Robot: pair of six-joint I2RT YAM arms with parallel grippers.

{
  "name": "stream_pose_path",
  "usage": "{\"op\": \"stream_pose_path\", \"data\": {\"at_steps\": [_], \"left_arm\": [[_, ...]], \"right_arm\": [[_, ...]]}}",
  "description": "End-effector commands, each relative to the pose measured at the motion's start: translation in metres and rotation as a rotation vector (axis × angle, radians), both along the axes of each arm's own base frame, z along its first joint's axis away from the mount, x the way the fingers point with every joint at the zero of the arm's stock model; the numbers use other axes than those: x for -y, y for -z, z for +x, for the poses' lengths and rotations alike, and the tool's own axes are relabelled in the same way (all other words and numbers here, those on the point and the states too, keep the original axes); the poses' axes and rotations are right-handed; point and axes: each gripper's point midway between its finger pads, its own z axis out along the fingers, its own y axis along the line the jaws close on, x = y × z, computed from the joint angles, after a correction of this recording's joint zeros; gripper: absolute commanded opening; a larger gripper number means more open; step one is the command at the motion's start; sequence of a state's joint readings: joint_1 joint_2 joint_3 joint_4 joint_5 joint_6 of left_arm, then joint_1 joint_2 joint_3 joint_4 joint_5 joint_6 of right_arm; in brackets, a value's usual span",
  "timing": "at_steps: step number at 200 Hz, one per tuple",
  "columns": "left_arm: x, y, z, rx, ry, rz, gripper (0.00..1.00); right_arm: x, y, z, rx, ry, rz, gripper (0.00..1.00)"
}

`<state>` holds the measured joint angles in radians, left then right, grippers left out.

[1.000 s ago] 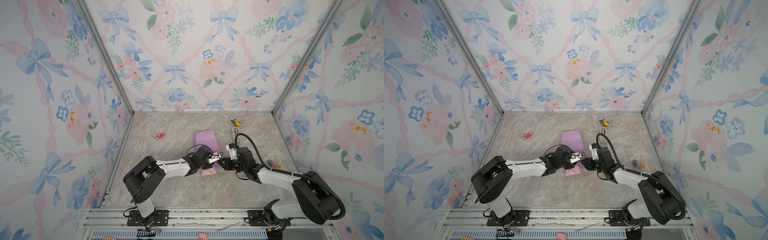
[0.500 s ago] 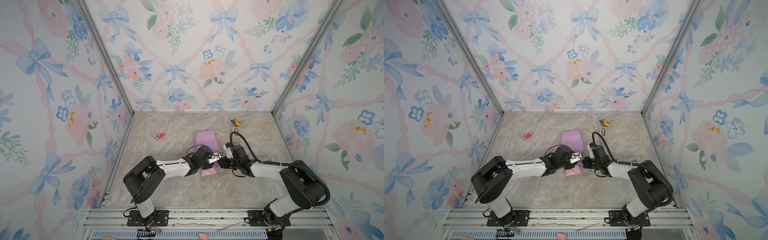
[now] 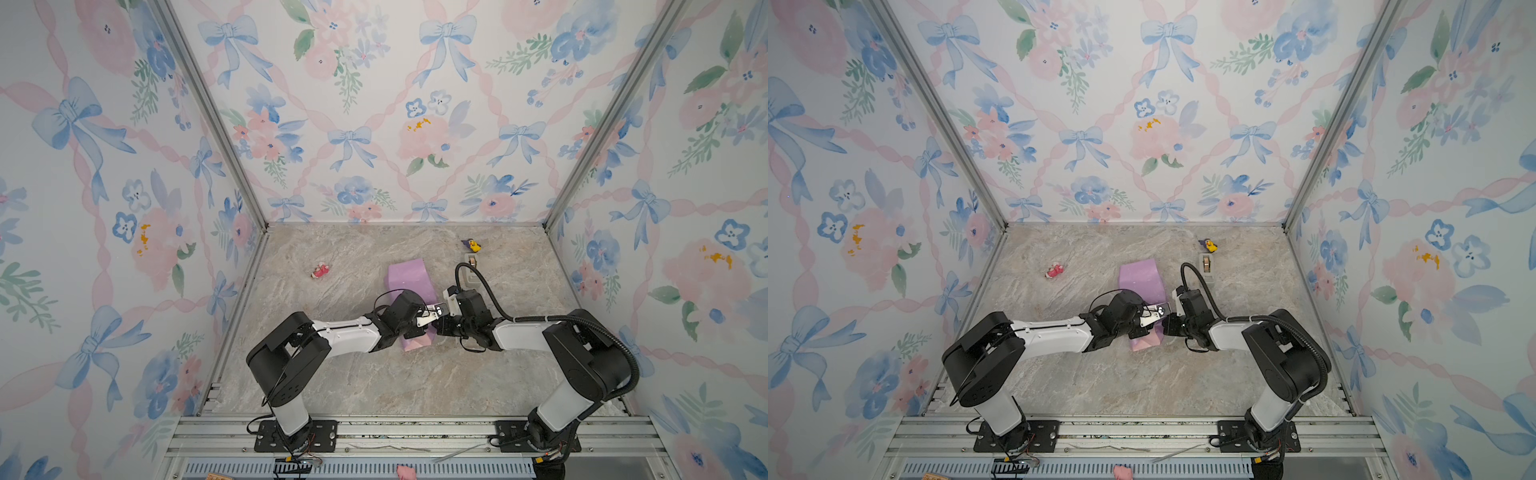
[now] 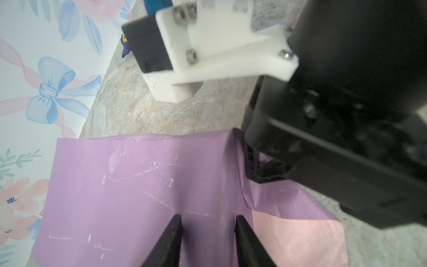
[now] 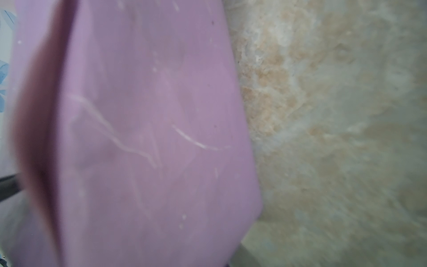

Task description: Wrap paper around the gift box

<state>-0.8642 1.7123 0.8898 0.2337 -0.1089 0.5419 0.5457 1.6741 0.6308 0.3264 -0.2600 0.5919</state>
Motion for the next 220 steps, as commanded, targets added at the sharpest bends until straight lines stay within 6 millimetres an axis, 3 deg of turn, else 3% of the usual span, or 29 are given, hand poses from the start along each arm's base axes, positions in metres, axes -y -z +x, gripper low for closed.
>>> {"op": "stream_pose_path", "data": {"at_steps": [1, 45, 49, 106, 132, 163, 220], "left_arm": [[-0.009, 0.031, -0.017, -0.091, 0.015, 0.064, 0.40], [-0.008, 0.032, -0.016, -0.091, 0.011, 0.060, 0.40], [-0.008, 0.032, -0.016, -0.091, 0.010, 0.060, 0.40], [-0.008, 0.030, -0.016, -0.089, 0.008, 0.056, 0.40], [-0.009, 0.029, -0.016, -0.089, 0.007, 0.053, 0.40], [-0.008, 0.029, -0.016, -0.088, 0.007, 0.049, 0.40], [-0.007, 0.029, -0.018, -0.094, 0.012, 0.044, 0.40]], "right_arm": [[-0.002, 0.011, -0.015, -0.035, -0.022, -0.020, 0.05], [0.006, 0.034, -0.051, -0.126, -0.035, -0.030, 0.00], [0.005, 0.027, -0.052, -0.119, -0.030, -0.006, 0.00], [0.005, 0.030, -0.085, -0.185, -0.074, 0.020, 0.00], [0.005, 0.001, -0.077, -0.118, -0.087, 0.032, 0.00], [0.017, -0.031, -0.044, -0.042, -0.020, 0.083, 0.00], [0.004, -0.028, -0.006, -0.037, -0.002, 0.118, 0.00]]}}
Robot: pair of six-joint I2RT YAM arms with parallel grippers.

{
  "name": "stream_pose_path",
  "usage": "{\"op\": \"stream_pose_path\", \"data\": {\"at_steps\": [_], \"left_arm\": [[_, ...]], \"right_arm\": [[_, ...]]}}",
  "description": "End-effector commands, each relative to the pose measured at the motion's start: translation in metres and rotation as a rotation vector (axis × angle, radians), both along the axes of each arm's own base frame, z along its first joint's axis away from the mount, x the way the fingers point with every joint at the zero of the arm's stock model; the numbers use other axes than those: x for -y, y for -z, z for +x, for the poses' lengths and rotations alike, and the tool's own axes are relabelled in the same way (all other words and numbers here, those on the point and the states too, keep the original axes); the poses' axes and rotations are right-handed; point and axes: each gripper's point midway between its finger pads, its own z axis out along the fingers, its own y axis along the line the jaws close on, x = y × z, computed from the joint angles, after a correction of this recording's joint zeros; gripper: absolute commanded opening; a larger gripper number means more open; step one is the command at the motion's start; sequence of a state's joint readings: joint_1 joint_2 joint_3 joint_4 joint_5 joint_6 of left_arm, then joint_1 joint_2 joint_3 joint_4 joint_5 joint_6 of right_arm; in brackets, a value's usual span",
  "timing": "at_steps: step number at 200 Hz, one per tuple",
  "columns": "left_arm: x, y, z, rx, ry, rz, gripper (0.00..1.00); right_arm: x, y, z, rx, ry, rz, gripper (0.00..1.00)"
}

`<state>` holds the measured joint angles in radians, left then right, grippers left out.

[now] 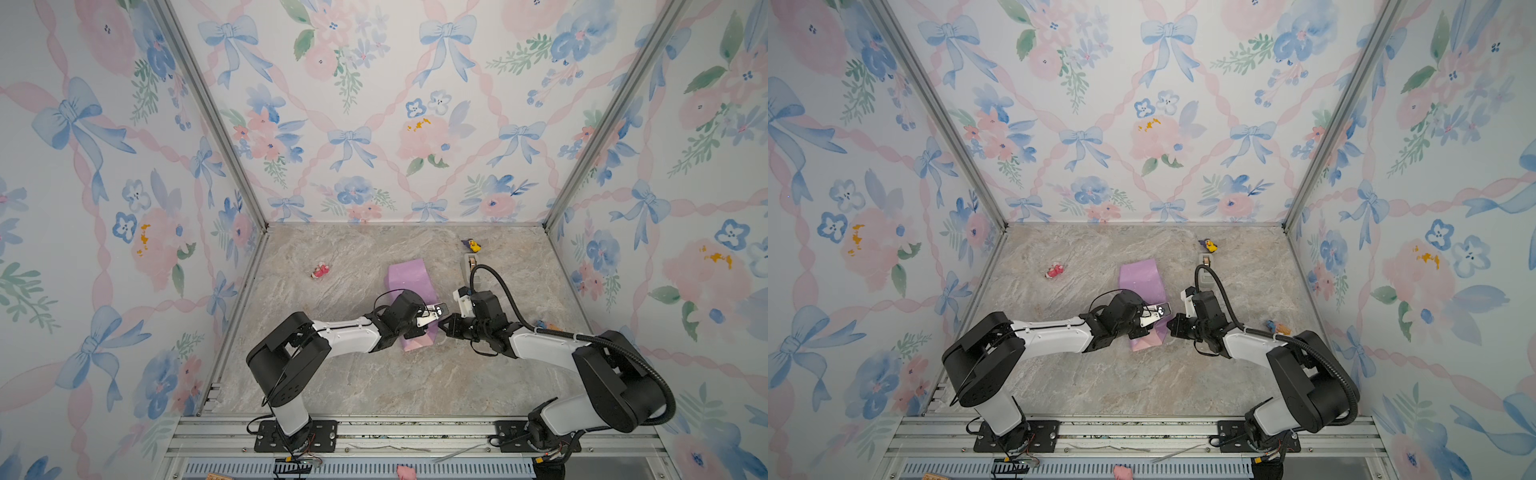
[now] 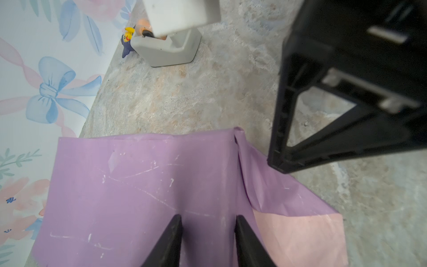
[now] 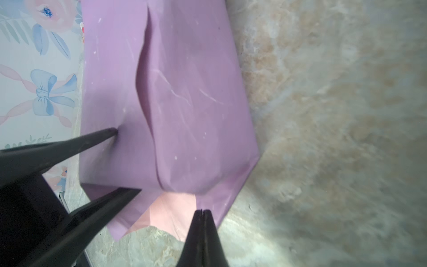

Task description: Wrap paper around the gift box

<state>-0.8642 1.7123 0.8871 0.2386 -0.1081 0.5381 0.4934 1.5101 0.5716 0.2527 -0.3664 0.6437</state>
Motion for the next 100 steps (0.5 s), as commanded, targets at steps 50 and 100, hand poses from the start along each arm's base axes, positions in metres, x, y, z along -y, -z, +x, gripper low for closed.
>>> {"op": "stream_pose_path", "data": {"at_steps": [50, 100], "left_arm": [[-0.007, 0.029, -0.018, -0.096, 0.019, 0.045, 0.40], [-0.004, 0.018, -0.018, -0.086, 0.017, 0.016, 0.41]], "right_arm": [[-0.009, 0.029, 0.022, -0.028, 0.011, -0.005, 0.00], [-0.006, 0.024, 0.015, -0.012, 0.014, 0.024, 0.04]]}}
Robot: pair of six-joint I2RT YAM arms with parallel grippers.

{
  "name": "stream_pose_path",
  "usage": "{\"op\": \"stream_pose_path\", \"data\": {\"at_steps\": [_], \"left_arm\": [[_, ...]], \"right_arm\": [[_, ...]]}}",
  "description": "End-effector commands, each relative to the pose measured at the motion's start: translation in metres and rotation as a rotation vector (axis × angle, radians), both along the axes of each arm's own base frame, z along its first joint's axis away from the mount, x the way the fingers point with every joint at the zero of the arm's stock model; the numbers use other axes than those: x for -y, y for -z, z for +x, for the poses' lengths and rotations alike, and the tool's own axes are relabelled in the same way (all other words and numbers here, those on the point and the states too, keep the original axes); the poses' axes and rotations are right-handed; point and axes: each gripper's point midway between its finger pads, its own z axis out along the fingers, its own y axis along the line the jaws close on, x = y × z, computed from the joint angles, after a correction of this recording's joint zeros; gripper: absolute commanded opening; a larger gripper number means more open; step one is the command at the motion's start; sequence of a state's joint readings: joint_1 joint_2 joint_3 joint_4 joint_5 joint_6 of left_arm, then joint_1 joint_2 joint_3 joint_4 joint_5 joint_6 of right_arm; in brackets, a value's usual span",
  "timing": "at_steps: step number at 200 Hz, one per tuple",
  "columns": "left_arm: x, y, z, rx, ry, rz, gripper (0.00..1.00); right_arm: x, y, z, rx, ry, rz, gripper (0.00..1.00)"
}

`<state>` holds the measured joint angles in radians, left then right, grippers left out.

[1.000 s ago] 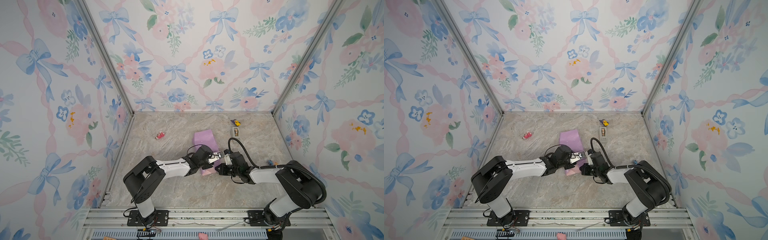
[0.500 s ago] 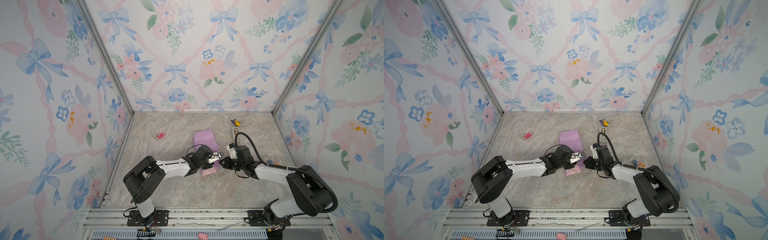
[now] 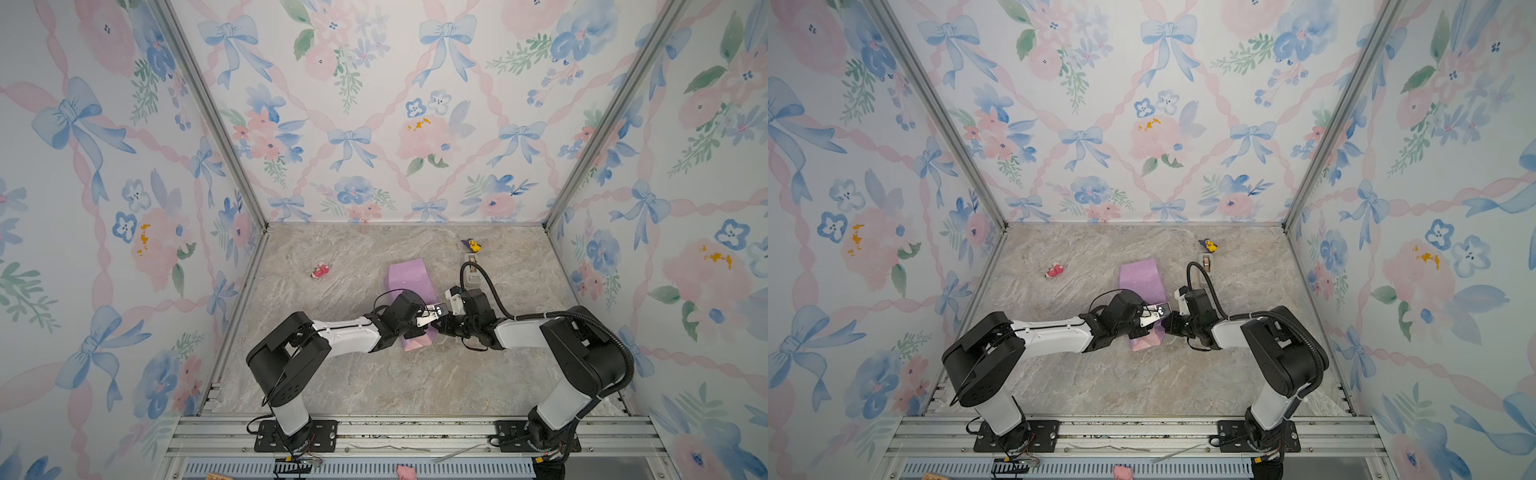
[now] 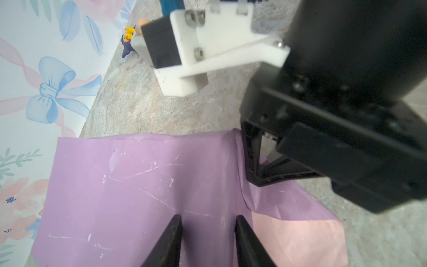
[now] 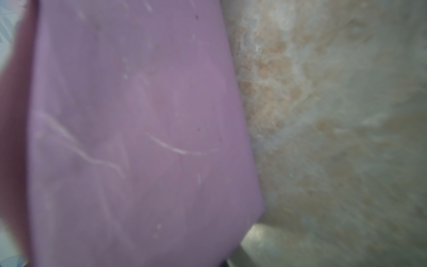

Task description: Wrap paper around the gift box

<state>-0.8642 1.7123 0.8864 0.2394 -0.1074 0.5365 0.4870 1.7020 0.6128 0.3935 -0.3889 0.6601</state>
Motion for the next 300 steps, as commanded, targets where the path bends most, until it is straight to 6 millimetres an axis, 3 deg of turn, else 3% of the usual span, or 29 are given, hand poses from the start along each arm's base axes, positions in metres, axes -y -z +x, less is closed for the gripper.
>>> {"op": "stream_pose_path", "data": {"at_steps": [1, 18, 58, 78, 93, 125, 142, 149, 159, 187, 262, 267, 300], "left_arm": [[-0.004, 0.017, -0.017, -0.083, 0.017, 0.015, 0.41], [0.001, -0.006, -0.013, -0.066, 0.002, -0.040, 0.44], [0.004, -0.088, -0.005, -0.063, -0.107, -0.280, 0.56], [-0.014, -0.119, 0.000, -0.113, -0.246, -0.421, 0.60], [-0.039, -0.126, 0.008, -0.192, -0.385, -0.524, 0.62], [-0.100, -0.105, 0.018, -0.442, -0.688, -0.759, 0.63], [-0.114, -0.090, 0.016, -0.492, -0.738, -0.813, 0.63], [-0.115, -0.090, 0.017, -0.505, -0.738, -0.846, 0.63], [-0.117, -0.074, 0.013, -0.551, -0.749, -0.869, 0.63], [-0.106, -0.061, 0.017, -0.633, -0.725, -0.927, 0.60], [-0.071, -0.026, 0.028, -0.753, -0.644, -0.876, 0.55], [-0.064, -0.038, 0.035, -0.739, -0.618, -0.892, 0.55], [-0.039, -0.033, 0.039, -0.731, -0.536, -0.841, 0.55]], "right_arm": [[0.006, -0.004, -0.004, 0.011, 0.012, 0.004, 0.04], [0.011, -0.034, -0.010, 0.062, 0.000, -0.004, 0.12], [0.034, -0.101, -0.017, 0.171, -0.035, -0.083, 0.42], [0.041, -0.122, -0.007, 0.147, -0.033, -0.099, 0.50], [0.041, -0.125, 0.002, 0.086, -0.046, -0.129, 0.52], [0.021, -0.123, 0.030, -0.012, -0.105, -0.150, 0.56], [0.012, -0.117, 0.042, -0.052, -0.125, -0.147, 0.56], [0.009, -0.105, 0.045, -0.087, -0.132, -0.152, 0.56], [0.007, -0.097, 0.048, -0.110, -0.132, -0.159, 0.56], [0.010, -0.078, 0.047, -0.160, -0.125, -0.184, 0.53], [0.011, -0.061, 0.021, -0.220, -0.105, -0.148, 0.37], [0.011, -0.060, 0.018, -0.225, -0.101, -0.145, 0.37], [0.020, -0.062, 0.007, -0.221, -0.063, -0.156, 0.39]]}}
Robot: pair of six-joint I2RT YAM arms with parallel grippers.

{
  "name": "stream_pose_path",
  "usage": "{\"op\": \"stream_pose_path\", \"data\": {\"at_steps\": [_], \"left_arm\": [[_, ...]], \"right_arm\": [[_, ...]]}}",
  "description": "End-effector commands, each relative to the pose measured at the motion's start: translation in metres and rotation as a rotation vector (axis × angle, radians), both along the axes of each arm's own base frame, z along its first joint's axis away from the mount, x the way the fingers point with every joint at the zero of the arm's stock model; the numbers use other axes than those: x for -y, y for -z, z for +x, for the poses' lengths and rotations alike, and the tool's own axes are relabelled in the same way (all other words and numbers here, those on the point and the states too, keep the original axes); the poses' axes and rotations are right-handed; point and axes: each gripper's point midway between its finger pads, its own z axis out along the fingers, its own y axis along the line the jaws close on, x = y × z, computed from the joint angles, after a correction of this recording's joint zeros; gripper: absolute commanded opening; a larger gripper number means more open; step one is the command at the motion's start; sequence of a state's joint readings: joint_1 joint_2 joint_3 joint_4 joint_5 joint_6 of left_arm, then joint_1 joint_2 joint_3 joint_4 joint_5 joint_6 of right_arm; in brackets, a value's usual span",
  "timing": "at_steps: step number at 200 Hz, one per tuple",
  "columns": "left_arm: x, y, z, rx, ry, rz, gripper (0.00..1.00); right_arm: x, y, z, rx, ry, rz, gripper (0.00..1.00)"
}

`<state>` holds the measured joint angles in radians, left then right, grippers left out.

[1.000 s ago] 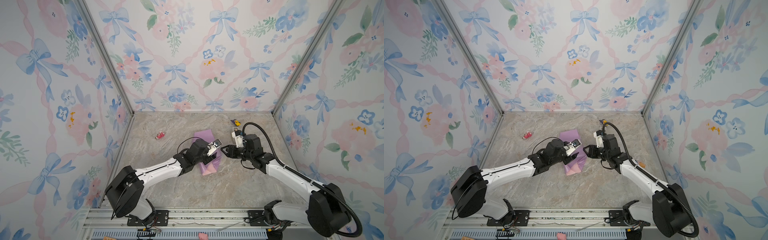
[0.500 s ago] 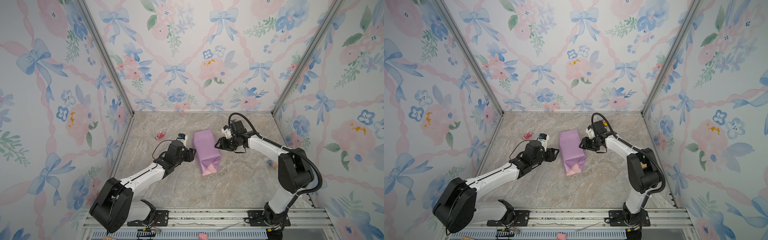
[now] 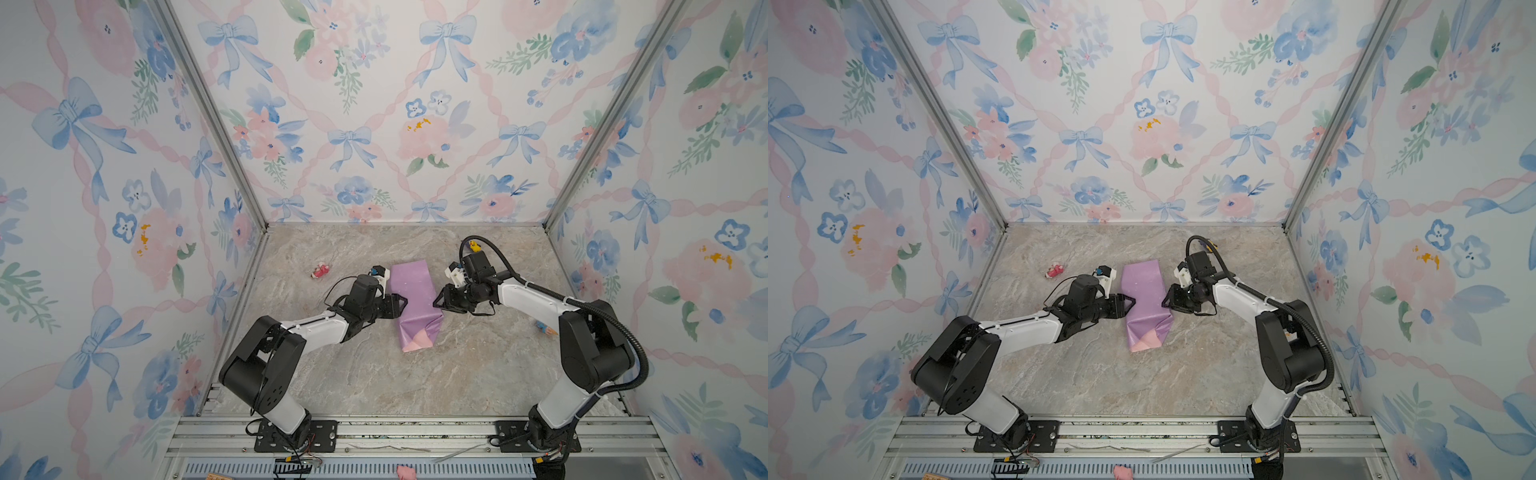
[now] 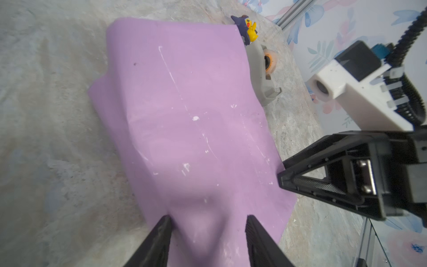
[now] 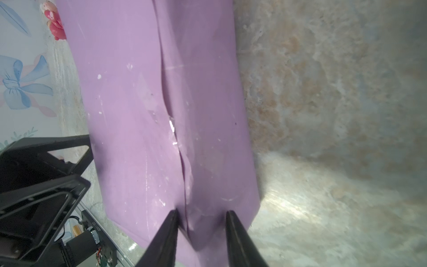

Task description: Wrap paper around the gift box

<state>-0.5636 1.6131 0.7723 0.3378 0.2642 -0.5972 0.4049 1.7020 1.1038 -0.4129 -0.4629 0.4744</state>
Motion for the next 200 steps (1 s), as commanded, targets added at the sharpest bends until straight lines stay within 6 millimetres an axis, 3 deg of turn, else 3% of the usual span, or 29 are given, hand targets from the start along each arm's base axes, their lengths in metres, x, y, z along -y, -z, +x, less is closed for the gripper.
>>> {"op": "stream_pose_path", "data": {"at_steps": [1, 14, 29, 61, 81, 89, 121, 142, 200], "left_arm": [[0.027, -0.015, 0.004, 0.075, 0.099, -0.021, 0.55], [0.033, -0.016, 0.007, 0.100, 0.121, -0.008, 0.56], [0.032, -0.025, 0.009, 0.143, 0.127, 0.005, 0.57], [0.009, -0.041, -0.009, 0.237, 0.108, 0.045, 0.59], [-0.011, -0.023, -0.039, 0.260, 0.115, 0.072, 0.59], [-0.014, -0.016, -0.051, 0.272, 0.129, 0.070, 0.58], [-0.008, 0.003, -0.089, 0.306, 0.196, 0.048, 0.54], [0.000, 0.010, -0.092, 0.288, 0.218, 0.036, 0.54], [0.008, 0.016, -0.077, 0.295, 0.172, 0.006, 0.51]], "right_arm": [[0.008, -0.002, -0.014, -0.015, 0.038, -0.020, 0.40], [0.014, -0.010, -0.015, 0.005, 0.058, -0.029, 0.49], [0.019, -0.016, -0.015, 0.016, 0.067, -0.045, 0.53], [0.018, -0.019, -0.007, 0.012, 0.035, -0.075, 0.54], [0.021, -0.011, -0.008, -0.001, 0.021, -0.116, 0.53], [0.024, 0.003, -0.009, -0.029, 0.019, -0.150, 0.52], [0.034, 0.026, -0.014, -0.056, 0.010, -0.227, 0.49], [0.035, 0.031, -0.017, -0.064, 0.007, -0.233, 0.48], [0.036, 0.035, -0.018, -0.059, 0.002, -0.235, 0.48]]}}
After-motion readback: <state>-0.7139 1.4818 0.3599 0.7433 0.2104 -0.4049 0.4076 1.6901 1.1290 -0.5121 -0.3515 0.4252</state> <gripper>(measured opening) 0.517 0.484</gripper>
